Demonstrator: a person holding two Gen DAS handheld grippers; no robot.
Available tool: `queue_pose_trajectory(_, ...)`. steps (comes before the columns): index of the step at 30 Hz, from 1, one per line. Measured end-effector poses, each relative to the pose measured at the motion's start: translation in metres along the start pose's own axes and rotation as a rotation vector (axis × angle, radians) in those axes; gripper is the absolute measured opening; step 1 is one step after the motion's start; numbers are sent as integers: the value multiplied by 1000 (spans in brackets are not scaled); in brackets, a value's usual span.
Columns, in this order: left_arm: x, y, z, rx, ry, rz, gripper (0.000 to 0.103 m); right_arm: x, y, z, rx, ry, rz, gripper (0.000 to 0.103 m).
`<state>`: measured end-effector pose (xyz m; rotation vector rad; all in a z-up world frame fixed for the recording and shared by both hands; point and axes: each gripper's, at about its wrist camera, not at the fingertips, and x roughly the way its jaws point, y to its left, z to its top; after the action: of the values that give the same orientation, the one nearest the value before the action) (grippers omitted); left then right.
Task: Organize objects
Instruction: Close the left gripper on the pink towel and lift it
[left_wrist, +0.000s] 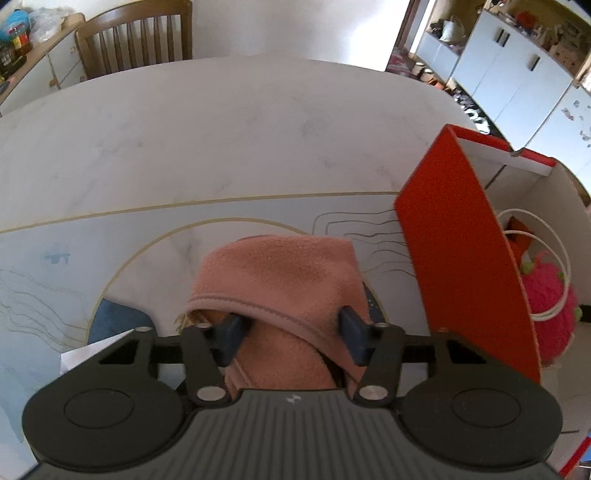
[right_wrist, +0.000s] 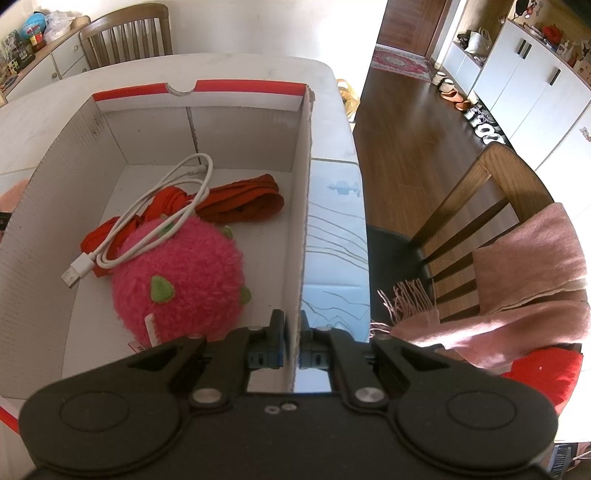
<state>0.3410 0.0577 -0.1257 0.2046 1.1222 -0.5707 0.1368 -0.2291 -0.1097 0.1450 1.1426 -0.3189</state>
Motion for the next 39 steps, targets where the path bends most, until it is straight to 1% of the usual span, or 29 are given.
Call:
queue_pose_trajectory(2,-6,2,-2,1,-12,-10,34,0,0,0,-1,0,0,5)
queue_pose_trajectory(3,-9,3,-2,-4,-16,-13,31,0,0,0,-1,0,0,5)
queue_pose_trajectory(4,-12,4,-3,-9,-20,-25,26,0,0,0,0,0,0,5)
queue_pose_trajectory(7,-24,5,-6,-15,-35,-39,18,1,0,0,-1,0,-1,5)
queue_pose_trajectory(13,-60,3,-13,4,-80,-113,13,1,0,0,-1,0,-1,5)
queue_pose_trajectory(16,-90,-3,-19,38,-150,-148,12,1,0,-1,0,0,-1,5)
queue_pose_trajectory(22,-132,-10,-17,41,-227,-233,8,3,1,-1,-4,2,-4,5)
queue_pose_trajectory(25,-151,-15,-8,45,-259,-272,8,3,1,-1,-5,2,-5,5)
queue_pose_trajectory(27,-158,-21,-3,67,-275,-282,8,3,1,-1,-6,2,-5,5)
queue_pose_trajectory(30,-151,-24,0,90,-250,-256,8,3,1,-1,-7,1,-6,5)
queue_pose_trajectory(33,-132,-22,-2,89,-198,-254,8,3,2,-2,-8,2,-2,5)
queue_pose_trajectory(35,-119,-21,-5,97,-174,-213,11,3,2,-2,-9,1,-2,5)
queue_pose_trajectory(36,-112,-20,-5,94,-155,-204,12,3,2,-2,-8,1,-1,5)
queue_pose_trajectory(37,-107,-17,-6,89,-140,-207,17,3,2,-2,-8,2,-1,5)
queue_pose_trajectory(38,-101,-14,-8,85,-130,-206,28,3,2,-2,-9,2,-1,5)
queue_pose_trajectory(39,-95,-14,-9,88,-119,-197,37,3,2,-2,-8,2,-1,5)
